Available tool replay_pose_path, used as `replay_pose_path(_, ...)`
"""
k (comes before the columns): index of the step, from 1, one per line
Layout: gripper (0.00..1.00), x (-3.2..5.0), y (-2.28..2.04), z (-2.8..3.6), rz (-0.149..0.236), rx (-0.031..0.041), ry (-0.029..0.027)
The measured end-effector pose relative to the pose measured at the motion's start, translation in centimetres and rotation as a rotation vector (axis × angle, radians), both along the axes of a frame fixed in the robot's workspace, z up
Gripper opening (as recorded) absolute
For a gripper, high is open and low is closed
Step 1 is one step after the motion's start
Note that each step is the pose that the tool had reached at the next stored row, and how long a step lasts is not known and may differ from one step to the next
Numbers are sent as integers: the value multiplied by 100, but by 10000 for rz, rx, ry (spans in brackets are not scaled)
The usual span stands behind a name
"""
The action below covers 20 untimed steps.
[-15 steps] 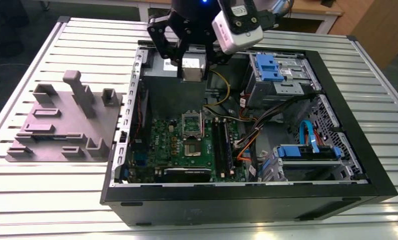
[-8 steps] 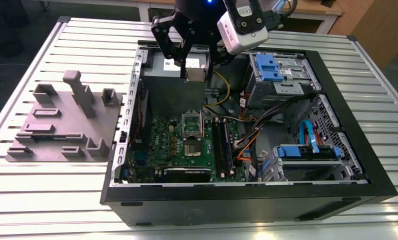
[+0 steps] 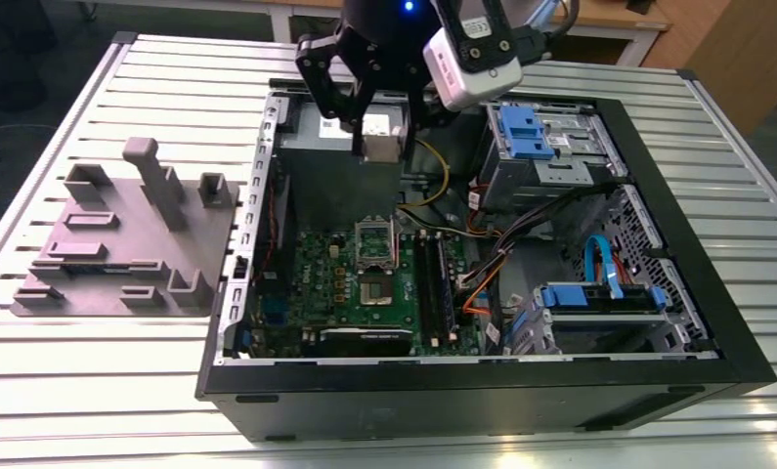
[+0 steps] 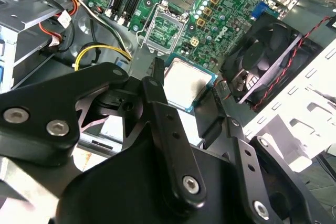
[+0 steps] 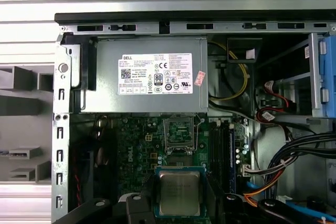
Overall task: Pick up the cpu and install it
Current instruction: 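Place the cpu into insertion slot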
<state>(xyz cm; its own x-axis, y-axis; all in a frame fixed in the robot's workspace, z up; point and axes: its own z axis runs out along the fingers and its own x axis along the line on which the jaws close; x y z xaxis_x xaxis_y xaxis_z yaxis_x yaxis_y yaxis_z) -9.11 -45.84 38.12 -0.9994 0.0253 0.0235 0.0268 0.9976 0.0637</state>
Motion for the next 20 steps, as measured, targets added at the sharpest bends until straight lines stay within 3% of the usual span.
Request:
replay_pose_path(5, 47, -1, -22, -20, -1, 0, 2)
replay_pose_path(16, 47, 0, -25, -30, 0, -4, 2)
replay_pose_path(20, 47, 0, -53, -53, -2, -6, 3)
